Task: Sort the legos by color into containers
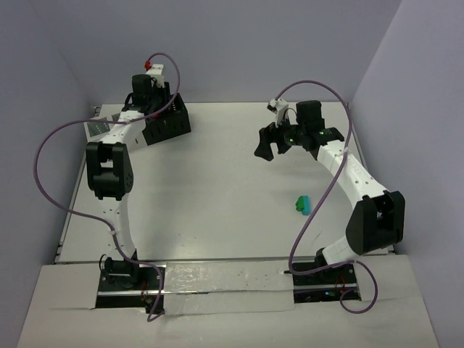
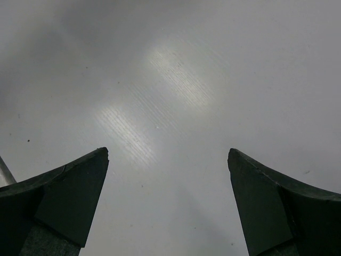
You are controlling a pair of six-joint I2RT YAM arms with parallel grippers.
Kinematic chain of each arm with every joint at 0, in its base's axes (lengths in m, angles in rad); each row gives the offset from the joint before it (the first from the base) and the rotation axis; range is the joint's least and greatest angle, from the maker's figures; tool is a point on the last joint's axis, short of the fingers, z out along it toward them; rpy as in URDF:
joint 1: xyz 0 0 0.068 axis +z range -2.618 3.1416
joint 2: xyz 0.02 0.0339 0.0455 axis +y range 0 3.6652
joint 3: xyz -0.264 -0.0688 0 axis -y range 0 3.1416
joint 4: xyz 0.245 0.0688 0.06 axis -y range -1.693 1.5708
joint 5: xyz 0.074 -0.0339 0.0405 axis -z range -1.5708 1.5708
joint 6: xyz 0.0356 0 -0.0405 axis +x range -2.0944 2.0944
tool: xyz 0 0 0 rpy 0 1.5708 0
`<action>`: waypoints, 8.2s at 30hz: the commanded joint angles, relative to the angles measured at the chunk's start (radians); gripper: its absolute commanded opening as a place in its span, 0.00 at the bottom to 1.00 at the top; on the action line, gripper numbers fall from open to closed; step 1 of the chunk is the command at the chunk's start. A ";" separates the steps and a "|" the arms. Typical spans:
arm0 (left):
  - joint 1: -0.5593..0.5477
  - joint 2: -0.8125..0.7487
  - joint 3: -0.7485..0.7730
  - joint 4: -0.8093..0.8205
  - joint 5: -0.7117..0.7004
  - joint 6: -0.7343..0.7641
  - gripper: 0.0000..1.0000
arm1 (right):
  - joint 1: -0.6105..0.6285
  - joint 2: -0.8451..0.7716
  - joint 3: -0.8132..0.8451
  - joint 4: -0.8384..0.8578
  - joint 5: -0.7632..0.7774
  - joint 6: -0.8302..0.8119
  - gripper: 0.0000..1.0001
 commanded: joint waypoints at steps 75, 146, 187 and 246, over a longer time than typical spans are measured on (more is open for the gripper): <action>-0.079 -0.819 -0.525 -0.255 0.277 -0.138 0.69 | -0.183 0.089 -0.319 -0.385 0.511 -0.108 0.58; -0.221 -0.784 -0.763 0.054 0.602 -0.707 0.81 | 0.458 0.185 0.365 -0.225 0.310 0.200 0.00; -0.115 -0.835 -0.855 -0.222 0.626 -0.423 0.00 | 0.291 0.095 0.288 -0.182 0.393 0.227 0.00; 0.313 -0.214 -0.099 -0.164 0.117 0.062 0.70 | 0.245 0.142 0.317 -0.207 0.302 0.177 0.00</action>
